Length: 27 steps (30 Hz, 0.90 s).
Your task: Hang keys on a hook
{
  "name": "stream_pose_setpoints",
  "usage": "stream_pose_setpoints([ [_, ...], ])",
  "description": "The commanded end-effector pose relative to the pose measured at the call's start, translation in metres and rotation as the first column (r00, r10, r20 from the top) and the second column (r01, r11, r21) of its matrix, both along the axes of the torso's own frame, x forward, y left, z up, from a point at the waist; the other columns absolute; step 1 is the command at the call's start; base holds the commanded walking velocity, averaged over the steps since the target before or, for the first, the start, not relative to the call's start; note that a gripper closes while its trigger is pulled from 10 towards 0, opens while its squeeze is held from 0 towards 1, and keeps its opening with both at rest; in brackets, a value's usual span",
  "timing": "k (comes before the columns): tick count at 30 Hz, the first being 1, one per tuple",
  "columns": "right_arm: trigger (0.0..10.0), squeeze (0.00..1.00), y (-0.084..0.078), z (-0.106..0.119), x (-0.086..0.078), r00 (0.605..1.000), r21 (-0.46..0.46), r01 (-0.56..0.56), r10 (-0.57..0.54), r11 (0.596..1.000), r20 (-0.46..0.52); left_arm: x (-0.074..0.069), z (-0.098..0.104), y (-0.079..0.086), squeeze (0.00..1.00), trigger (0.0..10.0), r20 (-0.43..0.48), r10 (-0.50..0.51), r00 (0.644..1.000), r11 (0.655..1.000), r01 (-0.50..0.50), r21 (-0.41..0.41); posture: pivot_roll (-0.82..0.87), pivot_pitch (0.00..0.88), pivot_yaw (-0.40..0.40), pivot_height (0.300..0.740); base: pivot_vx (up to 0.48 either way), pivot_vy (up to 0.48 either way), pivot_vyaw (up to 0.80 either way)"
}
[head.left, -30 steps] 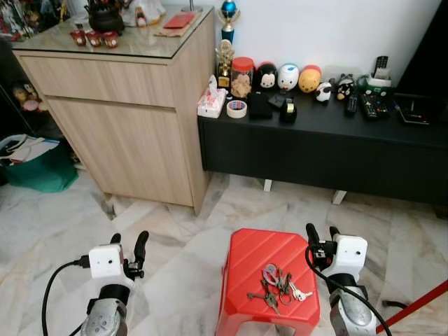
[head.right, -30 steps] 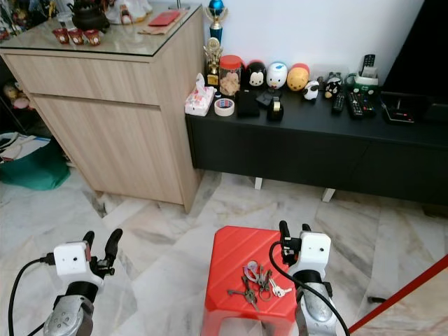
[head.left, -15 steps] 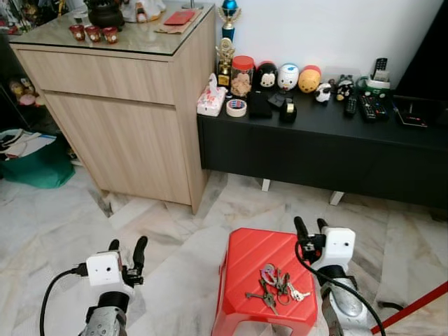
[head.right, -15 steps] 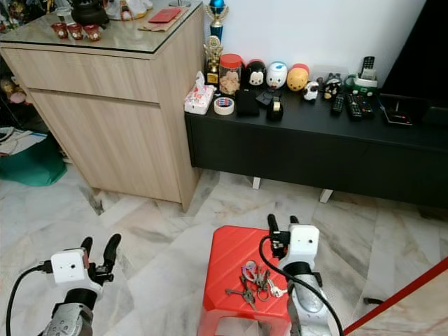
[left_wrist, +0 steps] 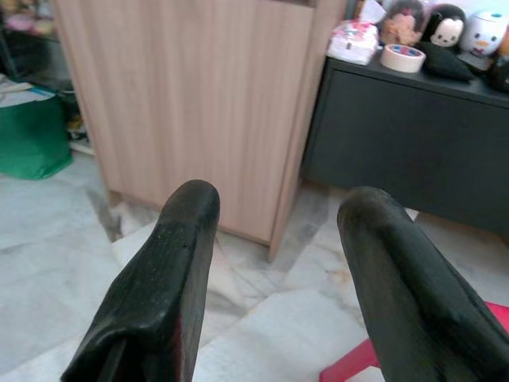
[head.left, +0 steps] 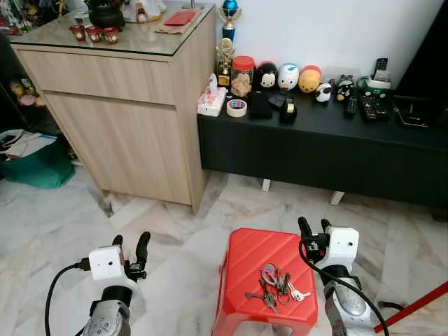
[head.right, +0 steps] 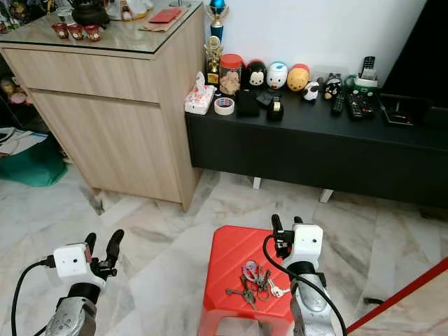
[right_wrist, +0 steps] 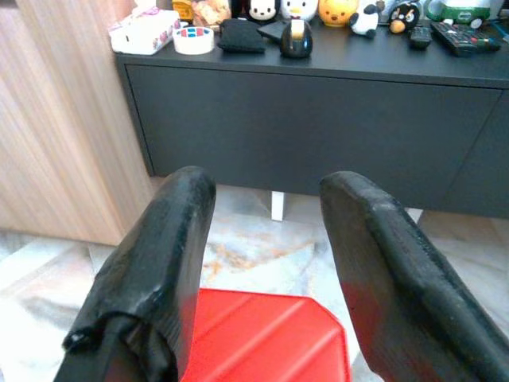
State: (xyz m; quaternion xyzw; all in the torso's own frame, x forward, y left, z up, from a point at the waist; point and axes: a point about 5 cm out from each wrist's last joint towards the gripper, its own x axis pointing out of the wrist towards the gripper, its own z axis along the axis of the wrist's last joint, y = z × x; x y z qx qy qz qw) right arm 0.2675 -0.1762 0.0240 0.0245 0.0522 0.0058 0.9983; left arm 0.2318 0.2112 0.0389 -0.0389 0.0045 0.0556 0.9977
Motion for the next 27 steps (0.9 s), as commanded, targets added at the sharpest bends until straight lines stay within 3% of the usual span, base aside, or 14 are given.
stream_pose_setpoints([
  [1, 10.0, 0.0, 0.005, -0.001, 0.002, 1.0, 0.009, -0.01, 0.01, 1.0, -0.01, -0.004, -0.002, 0.005, 0.0, 10.0, -0.017, 0.014, 1.0, 1.0, -0.014, -0.004, 0.08, 0.04, -0.017, 0.74, 0.0, 0.48, 0.0],
  [27, 10.0, 0.0, 0.001, 0.005, 0.008, 1.0, 0.006, 0.016, -0.016, 1.0, 0.017, -0.003, 0.007, -0.005, 0.0, 10.0, 0.013, -0.037, 0.999, 0.999, 0.036, 0.025, 0.09, 0.07, -0.01, 0.74, 0.0, 0.015, 0.0],
])
